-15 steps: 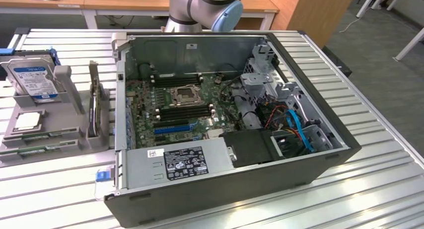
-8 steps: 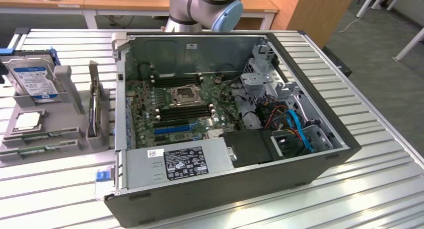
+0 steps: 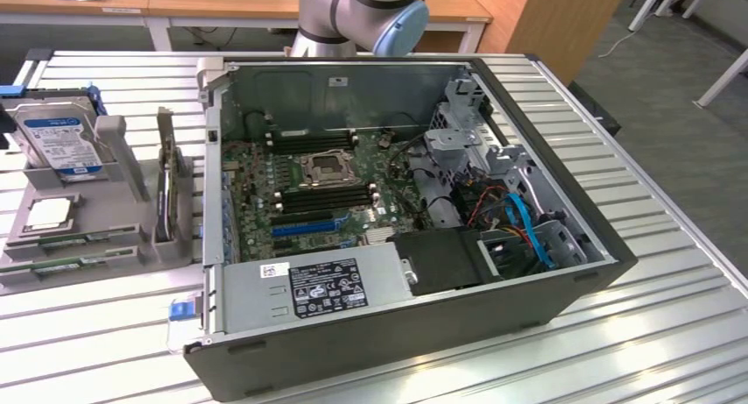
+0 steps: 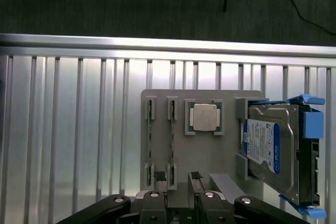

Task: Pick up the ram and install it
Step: 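Pick up the ram and move it above insertion slot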

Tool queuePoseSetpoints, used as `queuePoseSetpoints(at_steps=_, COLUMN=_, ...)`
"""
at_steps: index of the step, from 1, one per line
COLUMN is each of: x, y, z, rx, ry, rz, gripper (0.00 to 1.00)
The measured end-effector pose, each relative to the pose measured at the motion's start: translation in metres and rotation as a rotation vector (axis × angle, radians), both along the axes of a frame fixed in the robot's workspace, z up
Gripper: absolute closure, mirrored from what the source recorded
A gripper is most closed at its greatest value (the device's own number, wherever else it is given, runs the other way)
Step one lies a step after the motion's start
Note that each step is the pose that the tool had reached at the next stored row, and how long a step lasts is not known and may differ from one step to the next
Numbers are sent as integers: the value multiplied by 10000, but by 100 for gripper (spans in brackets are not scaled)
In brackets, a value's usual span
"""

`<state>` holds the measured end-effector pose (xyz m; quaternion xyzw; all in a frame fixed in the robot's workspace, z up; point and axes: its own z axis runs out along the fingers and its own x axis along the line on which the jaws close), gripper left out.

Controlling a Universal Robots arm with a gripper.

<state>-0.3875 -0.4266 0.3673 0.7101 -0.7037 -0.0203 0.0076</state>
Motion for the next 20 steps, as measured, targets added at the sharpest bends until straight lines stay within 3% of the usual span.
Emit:
queuePoseSetpoints(at_steps=5, x=1, y=0, z=-89, rx=24, ry=0, rz=1, gripper=71)
queuePoseSetpoints(at_steps=6, x=1, y=-1, z=-174, rx=86, ry=0, rz=1, gripper=71)
queuePoseSetpoints(at_steps=7, x=1, y=-1, z=-286, rx=104, ry=0, rz=1, gripper=71)
queuePoseSetpoints(at_steps=20, x=1, y=-1, z=-548, rx=105, ry=0, rz=1, gripper=71)
